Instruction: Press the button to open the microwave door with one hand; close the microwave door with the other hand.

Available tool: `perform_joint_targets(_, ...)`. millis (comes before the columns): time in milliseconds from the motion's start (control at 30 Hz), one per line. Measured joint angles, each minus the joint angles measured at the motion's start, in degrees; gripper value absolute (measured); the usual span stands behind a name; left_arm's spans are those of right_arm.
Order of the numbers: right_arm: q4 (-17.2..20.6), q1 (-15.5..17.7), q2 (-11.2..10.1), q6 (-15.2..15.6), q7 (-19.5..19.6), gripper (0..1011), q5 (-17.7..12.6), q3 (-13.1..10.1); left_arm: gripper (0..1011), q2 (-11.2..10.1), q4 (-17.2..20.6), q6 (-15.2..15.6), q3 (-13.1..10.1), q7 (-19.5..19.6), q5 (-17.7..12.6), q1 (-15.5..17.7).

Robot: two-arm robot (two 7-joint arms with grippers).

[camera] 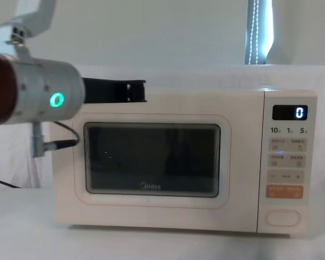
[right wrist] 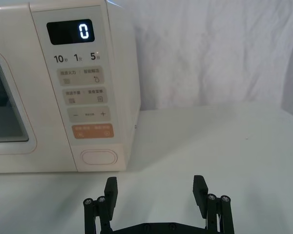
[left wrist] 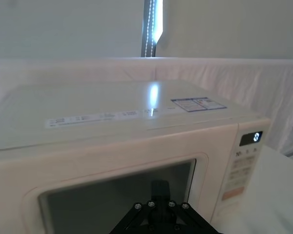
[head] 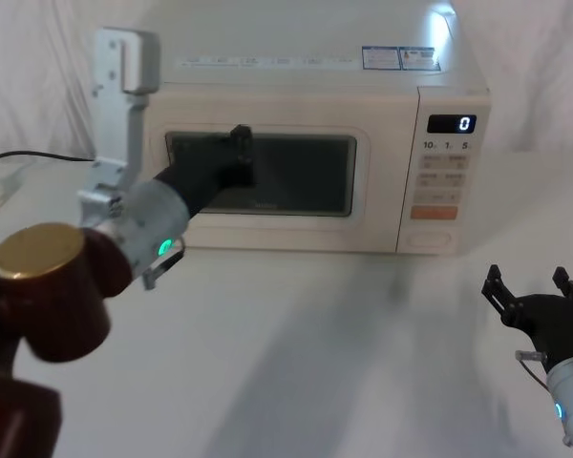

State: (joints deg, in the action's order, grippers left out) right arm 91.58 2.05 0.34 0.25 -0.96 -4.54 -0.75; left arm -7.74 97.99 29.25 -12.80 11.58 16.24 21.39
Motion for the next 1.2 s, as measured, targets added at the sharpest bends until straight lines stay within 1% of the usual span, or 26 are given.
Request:
perform_joint_targets(100,0.0,0.0,0.0,0.0,0.0,1002,0.0,0.0,0,-2.2,2.8,0.2,0.7,0.7,0.9,-2.3)
perform_joint_targets(300,0.0,0.0,0.0,0.0,0.0,1002,0.0,0.0,0,-5.2,5.6,0.0,1.9,1.8,2.3,-5.0)
perform_joint_targets(333,0.0,0.0,0.0,0.0,0.0,1002,0.0,0.0,0,-5.9,6.3,-0.1,2.3,2.1,2.7,-5.8)
perform_joint_targets(433,0.0,0.0,0.0,0.0,0.0,1002,0.0,0.0,0,-7.0,7.3,-0.4,2.9,2.4,3.3,-6.8)
perform_joint_targets(533,0.0,0.0,0.0,0.0,0.0,1002,0.0,0.0,0,-8.7,8.8,-1.4,3.8,2.7,4.0,-8.9)
perform_joint_targets(633,0.0,0.0,0.0,0.0,0.0,1002,0.0,0.0,0,-9.7,9.7,-2.7,4.3,2.6,4.1,-10.7)
perform_joint_targets(767,0.0,0.0,0.0,0.0,0.0,1002,0.0,0.0,0,-10.5,10.4,-4.9,4.8,2.1,4.1,-13.0)
perform_joint_targets(867,0.0,0.0,0.0,0.0,0.0,1002,0.0,0.0,0,-11.2,10.5,-7.9,4.9,1.0,3.6,-15.6)
perform_joint_targets(967,0.0,0.0,0.0,0.0,0.0,1002,0.0,0.0,0,-11.4,10.3,-9.9,5.1,0.3,3.4,-17.8)
perform_joint_targets(1067,0.0,0.0,0.0,0.0,0.0,1002,0.0,0.0,0,-11.4,10.1,-10.8,5.4,0.0,3.5,-19.1)
perform_joint_targets(1100,0.0,0.0,0.0,0.0,0.0,1002,0.0,0.0,0,-11.4,9.9,-11.3,5.7,-0.3,3.7,-20.1)
perform_joint_targets(1200,0.0,0.0,0.0,0.0,0.0,1002,0.0,0.0,0,-11.4,9.6,-12.1,6.2,-0.6,4.2,-21.6)
